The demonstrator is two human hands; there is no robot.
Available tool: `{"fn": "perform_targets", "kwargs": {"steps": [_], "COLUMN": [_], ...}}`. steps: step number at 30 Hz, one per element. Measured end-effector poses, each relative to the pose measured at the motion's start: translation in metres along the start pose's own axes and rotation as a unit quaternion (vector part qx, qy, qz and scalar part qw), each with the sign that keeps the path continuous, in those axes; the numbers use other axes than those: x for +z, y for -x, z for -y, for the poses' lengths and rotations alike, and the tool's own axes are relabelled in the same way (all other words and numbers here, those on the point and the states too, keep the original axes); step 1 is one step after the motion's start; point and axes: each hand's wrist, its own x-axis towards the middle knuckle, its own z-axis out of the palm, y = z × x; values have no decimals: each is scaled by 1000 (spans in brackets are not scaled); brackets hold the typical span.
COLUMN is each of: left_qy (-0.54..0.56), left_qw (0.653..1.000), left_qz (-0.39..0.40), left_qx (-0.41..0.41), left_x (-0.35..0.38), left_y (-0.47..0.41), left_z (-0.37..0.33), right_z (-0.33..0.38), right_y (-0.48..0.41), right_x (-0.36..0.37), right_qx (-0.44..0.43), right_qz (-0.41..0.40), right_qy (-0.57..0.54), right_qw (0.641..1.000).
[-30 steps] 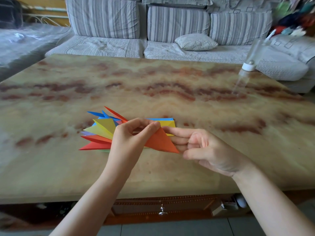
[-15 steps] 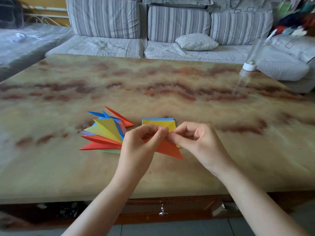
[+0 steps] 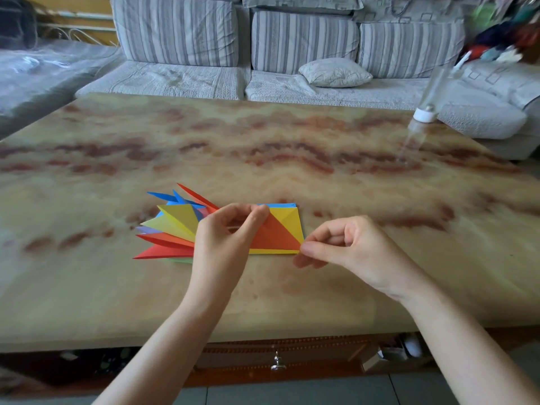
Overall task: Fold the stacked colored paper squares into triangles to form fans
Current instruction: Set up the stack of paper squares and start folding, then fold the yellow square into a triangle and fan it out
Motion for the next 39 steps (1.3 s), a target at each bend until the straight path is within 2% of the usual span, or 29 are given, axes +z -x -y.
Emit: {"fn": "perform_targets", "kwargs": {"steps": [4,6,8,11,16,19,22,24,26,29,34,37,39], "left_qy": [-1,1,0,-27,-66,-173,-357,-404,-419,-427,-400,-383,-371], "left_qw": [999,999,1000,999,995,980,918,889,877,868,878,883,890], "left_qz": [-33,-36,-13,23,71,89,106,154,195,214,222,214,204], "left_qx": [6,7,7,16,6,43,139,150,136,137,141,165,170], "left_x": [-6,-12,-9,4,9,3,-3,-2,0,1,0,-1,-1], "left_y": [-9,-16,-13,-3,-7,-8,-10,-10,-12,-15,-20,-21,-20], "left_z": [0,1,3,7,12,14,21,25,28,30,33,34,34], "right_z": [-2,-3,-2,0,-8,-15,-32,-46,-59,-71,-77,-73,-67], "right_y": [3,3,0,-5,-17,-26,-36,-42,-46,-51,-54,-53,-53], "right_x": [-10,-13,-12,2,11,-9,-35,-47,-54,-60,-60,-59,-56], "right_qx": [32,20,-1,-9,-22,-24,-15,-1,14,40,78,21,-49], "right_qz": [32,-7,-53,-67,-91,-172,-263,-298,-319,-348,-368,-402,-399], "right_qy": [40,37,-25,-79,-61,-46,-6,44,101,164,233,282,282], "right_qw": [998,999,998,995,994,984,965,953,942,922,897,871,871]}}
